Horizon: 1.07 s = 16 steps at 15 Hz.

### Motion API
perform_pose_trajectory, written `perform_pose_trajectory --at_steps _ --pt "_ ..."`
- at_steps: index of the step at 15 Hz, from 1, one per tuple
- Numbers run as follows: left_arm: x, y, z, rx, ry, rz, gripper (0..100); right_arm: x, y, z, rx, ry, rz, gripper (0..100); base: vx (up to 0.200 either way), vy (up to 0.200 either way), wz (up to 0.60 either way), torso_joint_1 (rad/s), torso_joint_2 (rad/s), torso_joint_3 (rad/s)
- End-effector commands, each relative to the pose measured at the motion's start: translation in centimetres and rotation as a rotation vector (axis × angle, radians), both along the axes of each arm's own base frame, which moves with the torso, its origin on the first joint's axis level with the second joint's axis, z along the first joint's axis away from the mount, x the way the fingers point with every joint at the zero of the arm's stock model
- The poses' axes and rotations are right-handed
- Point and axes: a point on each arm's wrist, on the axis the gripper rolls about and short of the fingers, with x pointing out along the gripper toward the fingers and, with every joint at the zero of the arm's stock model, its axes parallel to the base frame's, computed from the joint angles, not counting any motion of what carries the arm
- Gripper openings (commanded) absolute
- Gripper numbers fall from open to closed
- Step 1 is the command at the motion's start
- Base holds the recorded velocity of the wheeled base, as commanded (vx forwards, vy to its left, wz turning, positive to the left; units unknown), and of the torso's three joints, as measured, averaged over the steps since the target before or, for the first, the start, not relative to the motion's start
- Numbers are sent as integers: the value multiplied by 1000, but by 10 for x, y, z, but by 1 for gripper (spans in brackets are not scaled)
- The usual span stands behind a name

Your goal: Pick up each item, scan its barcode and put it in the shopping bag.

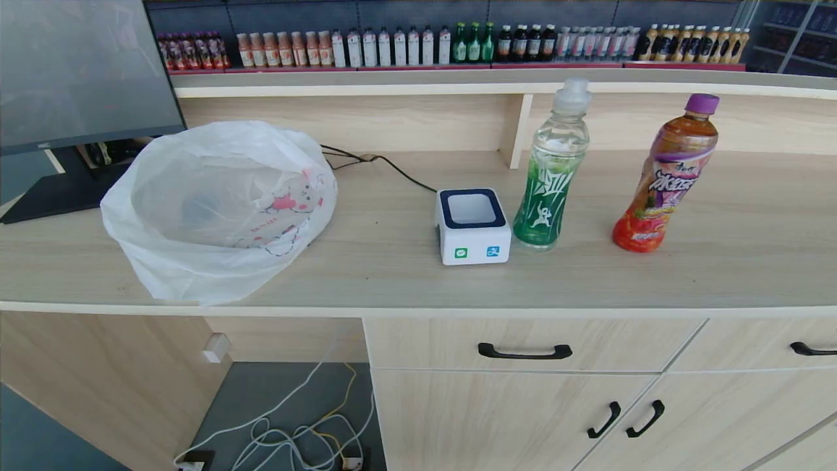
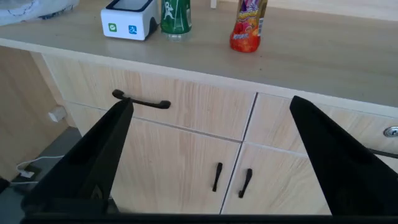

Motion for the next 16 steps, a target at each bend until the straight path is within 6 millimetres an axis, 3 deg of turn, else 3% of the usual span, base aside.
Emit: perform_pose_trajectory --at_steps 1,7,10,16 --pt "0 0 0 0 1 0 100 23 1 15 -42 74 16 100 0 0 0 0 0 0" --pt "0 0 0 0 1 0 100 99 8 37 -92 80 54 100 0 0 0 0 0 0" --pt "0 0 0 0 1 0 100 115 10 36 -160 118 60 100 0 0 0 0 0 0" --pt "0 0 0 0 1 0 100 162 38 64 -160 18 198 100 0 0 0 0 0 0"
